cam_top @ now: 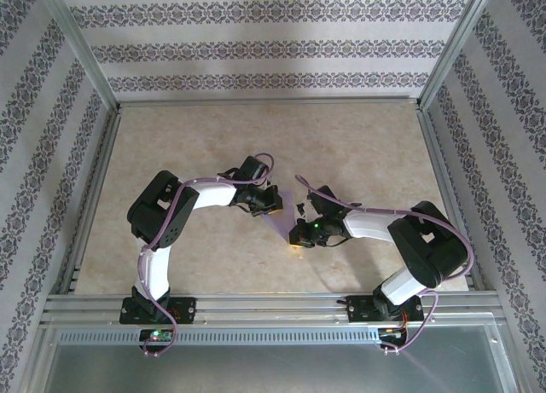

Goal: Fold a paper plane with a square sheet of paper (fold left side to right side)
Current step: Fourth fold the wing at the center of the table.

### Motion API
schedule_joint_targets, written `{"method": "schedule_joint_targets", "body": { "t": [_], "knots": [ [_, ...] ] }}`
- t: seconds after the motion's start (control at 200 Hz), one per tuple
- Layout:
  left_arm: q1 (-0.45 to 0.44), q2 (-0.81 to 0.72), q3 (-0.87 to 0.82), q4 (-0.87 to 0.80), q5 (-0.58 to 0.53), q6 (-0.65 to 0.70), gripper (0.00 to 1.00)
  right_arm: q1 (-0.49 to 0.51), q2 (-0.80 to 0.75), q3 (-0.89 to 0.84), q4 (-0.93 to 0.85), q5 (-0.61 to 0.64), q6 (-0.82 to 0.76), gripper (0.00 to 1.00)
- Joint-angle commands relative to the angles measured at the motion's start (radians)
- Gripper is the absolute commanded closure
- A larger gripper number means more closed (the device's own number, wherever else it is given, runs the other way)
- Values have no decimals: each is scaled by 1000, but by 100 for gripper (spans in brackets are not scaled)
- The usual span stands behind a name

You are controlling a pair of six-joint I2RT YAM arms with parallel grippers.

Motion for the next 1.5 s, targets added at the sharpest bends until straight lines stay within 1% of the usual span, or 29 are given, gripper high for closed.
{"method": "schedule_joint_targets", "body": {
  "t": [0.0, 0.38, 0.48, 0.64, 0.75, 0.839, 1.074, 1.264, 1.494],
  "knots": [
    [-3, 76, -16, -129, -127, 31, 100, 14, -7, -47, -73, 23, -9, 99],
    [-4, 78, -9, -138, -134, 33, 100, 17, -89, -126, -51, -10, 20, 99],
    [-3, 73, -12, -138, -135, 30, 100, 16, -148, -124, -81, -20, 18, 99],
    [-8, 72, -15, -133, -135, 25, 100, -8, -294, -76, -160, -23, 16, 98],
    [-9, 72, -14, -129, -133, 25, 100, -38, -337, -50, -136, -26, 25, 98],
    [-10, 70, -13, -129, -133, 26, 100, -53, -302, -40, -52, -21, 50, 99],
    [-11, 70, -11, -124, -128, 24, 100, -52, -121, 11, 116, 19, 83, 100],
    [-11, 69, -6, -128, -128, 25, 100, -53, -51, 20, 119, 72, 69, 100],
    [-12, 63, -9, -127, -131, 26, 100, -52, 0, 17, 89, 99, 45, 100]
  ]
}}
